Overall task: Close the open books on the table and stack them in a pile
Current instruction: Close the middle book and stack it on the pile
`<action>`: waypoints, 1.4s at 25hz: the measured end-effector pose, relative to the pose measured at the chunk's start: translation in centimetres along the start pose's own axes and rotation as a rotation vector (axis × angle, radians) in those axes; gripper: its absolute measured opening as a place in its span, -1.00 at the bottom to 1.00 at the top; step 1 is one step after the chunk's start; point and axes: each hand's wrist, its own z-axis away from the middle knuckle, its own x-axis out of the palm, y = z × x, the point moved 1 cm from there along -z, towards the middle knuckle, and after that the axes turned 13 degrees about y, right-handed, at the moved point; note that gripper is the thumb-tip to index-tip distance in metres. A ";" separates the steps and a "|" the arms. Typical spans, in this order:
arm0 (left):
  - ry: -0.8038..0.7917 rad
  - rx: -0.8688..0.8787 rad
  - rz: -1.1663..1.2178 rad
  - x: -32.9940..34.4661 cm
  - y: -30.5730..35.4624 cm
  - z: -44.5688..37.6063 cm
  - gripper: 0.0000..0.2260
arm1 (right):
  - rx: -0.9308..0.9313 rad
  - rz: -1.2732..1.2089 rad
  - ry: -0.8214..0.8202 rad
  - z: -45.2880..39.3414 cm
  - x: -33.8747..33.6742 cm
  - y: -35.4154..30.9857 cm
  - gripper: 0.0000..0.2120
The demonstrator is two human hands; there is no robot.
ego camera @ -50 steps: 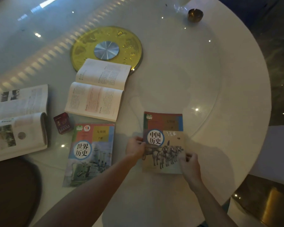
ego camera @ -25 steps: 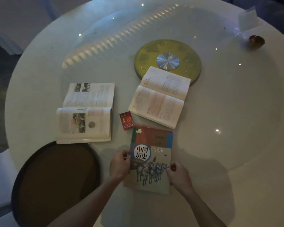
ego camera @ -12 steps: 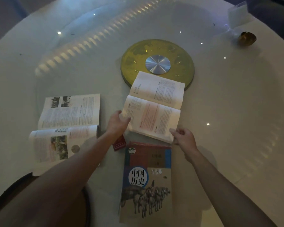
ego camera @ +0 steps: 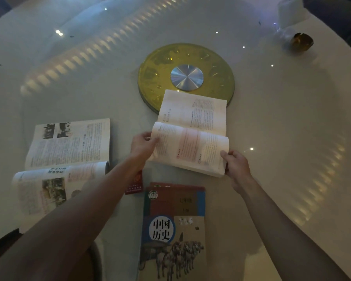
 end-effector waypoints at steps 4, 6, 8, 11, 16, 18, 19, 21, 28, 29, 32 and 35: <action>-0.113 0.035 -0.008 2.1 1.8 3.7 -0.75 | 0.055 -0.082 0.077 -0.1 -5.4 0.4 -0.90; -0.177 0.000 -0.049 3.0 1.3 5.8 -0.76 | 0.081 -0.097 0.097 0.9 -8.3 1.3 -0.89; -0.206 -0.015 -0.072 3.8 0.5 8.5 -0.70 | 0.084 -0.101 0.107 2.3 -11.5 2.7 -0.89; -0.257 -0.061 -0.021 4.9 -0.6 13.3 -0.48 | 0.051 -0.088 0.162 5.3 -16.1 4.8 -0.67; -0.398 -0.135 0.031 5.5 -3.7 19.0 -0.71 | 0.121 -0.120 0.168 9.9 -23.1 9.0 -0.83; -0.449 -0.178 0.056 5.5 -4.5 20.0 -0.76 | 0.153 -0.199 0.152 11.6 -25.2 10.1 -0.76; -0.474 -0.215 0.073 5.7 -4.6 20.4 -0.77 | 0.164 -0.236 0.153 12.0 -26.0 10.5 -0.71; -0.504 -0.263 0.144 6.4 -4.2 21.0 -0.80 | 0.181 -0.328 0.142 11.9 -26.7 11.0 -0.64; -0.410 -0.404 0.291 11.6 -3.9 23.7 -0.69 | 0.260 -0.363 0.067 7.1 -26.6 11.8 -0.62; -0.353 -0.417 0.224 12.2 -4.7 24.2 -0.68 | 0.246 -0.276 0.090 6.4 -26.3 11.6 -0.68; -0.252 -0.480 0.086 13.9 -7.4 25.9 -0.78 | 0.105 0.204 0.145 4.4 -25.9 10.7 -0.69; -0.213 -0.516 0.022 15.2 -9.7 27.6 -0.84 | -0.205 0.834 0.299 2.1 -25.7 9.1 -0.56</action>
